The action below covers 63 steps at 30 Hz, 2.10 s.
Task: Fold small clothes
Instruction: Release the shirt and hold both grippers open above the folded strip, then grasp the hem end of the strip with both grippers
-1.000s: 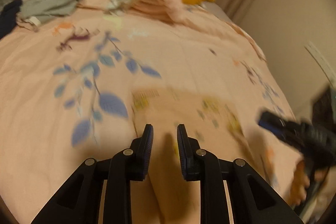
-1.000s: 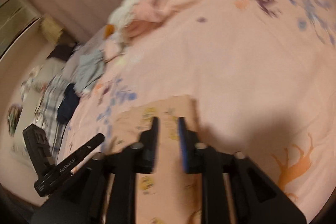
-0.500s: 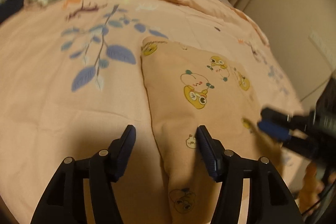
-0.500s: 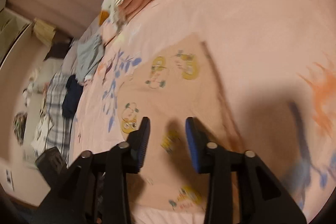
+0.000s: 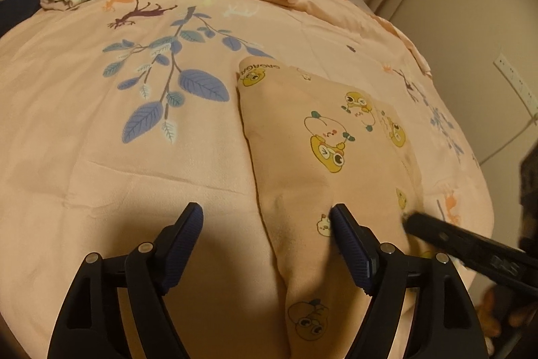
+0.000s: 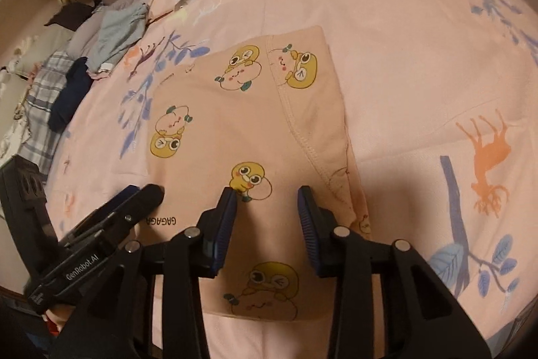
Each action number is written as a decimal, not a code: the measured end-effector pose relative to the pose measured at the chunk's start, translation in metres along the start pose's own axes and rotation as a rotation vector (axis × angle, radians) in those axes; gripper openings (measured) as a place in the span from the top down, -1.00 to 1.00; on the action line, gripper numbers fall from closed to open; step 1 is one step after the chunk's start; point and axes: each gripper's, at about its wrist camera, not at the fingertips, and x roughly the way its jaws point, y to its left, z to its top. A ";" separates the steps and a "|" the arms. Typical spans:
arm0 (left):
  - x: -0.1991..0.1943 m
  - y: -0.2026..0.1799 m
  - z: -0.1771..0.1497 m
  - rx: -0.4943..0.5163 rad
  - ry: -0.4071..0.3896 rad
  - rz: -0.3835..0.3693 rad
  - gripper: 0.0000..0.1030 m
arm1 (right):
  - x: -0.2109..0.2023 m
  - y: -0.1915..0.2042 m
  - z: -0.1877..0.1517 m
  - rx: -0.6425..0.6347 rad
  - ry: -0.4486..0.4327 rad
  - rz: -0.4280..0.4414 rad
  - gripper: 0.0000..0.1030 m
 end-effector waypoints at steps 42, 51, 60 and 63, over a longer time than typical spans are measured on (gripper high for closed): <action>0.034 0.024 0.032 -0.138 0.212 -0.574 -0.62 | 0.036 -0.087 0.054 0.200 0.167 0.569 -0.72; 0.038 0.014 0.034 -0.162 0.219 -0.612 -0.61 | 0.051 -0.061 0.052 0.142 0.196 0.648 -0.15; 0.040 0.046 0.031 -0.339 0.358 -0.474 0.00 | 0.069 -0.079 0.052 0.222 0.225 0.655 0.51; 0.034 0.042 0.030 -0.317 0.385 -0.461 0.00 | 0.066 -0.078 0.051 0.205 0.216 0.643 0.51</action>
